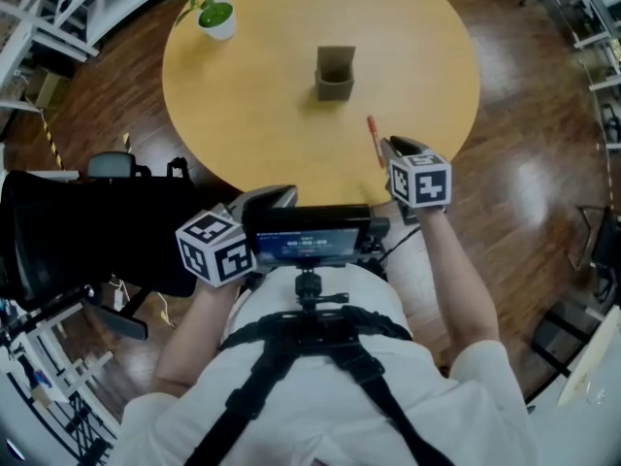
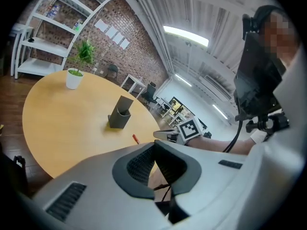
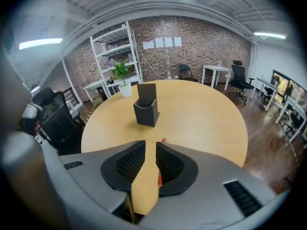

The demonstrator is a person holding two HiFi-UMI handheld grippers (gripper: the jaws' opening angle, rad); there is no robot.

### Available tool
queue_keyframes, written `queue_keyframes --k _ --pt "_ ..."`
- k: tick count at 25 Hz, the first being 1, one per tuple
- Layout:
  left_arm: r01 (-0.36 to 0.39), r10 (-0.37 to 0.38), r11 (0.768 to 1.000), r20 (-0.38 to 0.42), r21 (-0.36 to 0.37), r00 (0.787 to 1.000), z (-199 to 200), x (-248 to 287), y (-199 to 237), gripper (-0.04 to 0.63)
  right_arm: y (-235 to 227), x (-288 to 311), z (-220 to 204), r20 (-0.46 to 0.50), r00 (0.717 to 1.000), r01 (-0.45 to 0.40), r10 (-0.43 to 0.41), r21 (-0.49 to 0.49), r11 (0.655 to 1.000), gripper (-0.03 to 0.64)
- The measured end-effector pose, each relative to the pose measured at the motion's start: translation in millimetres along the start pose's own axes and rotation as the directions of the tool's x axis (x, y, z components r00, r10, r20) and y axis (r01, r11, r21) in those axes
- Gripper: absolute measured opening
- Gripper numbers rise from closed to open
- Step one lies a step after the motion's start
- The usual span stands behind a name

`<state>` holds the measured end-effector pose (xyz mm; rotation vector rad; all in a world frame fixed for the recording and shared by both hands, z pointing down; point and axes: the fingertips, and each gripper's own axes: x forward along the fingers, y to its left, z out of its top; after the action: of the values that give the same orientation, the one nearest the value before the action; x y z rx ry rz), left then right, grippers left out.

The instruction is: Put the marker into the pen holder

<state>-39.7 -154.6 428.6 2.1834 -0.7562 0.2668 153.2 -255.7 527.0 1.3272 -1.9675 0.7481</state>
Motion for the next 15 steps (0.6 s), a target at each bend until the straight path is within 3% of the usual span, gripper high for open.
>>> queue_keyframes --k 6,11,15 --pt "-0.049 0.049 0.999 0.002 -0.019 0.999 3 2 20 -0.005 -19 72 3 -0.180 0.984 -0.018 -0.008 -0.140 0.990 0.120" --pt "-0.073 0.073 0.997 -0.004 -0.038 0.997 7 -2 37 -0.005 -21 123 22 -0.293 0.956 -0.063 0.026 -0.116 0.991 0.120" --pt "-0.094 0.094 0.995 -0.003 -0.040 0.996 1 0 36 -0.005 -33 144 17 -0.354 0.935 -0.044 -0.003 -0.125 0.991 0.118"
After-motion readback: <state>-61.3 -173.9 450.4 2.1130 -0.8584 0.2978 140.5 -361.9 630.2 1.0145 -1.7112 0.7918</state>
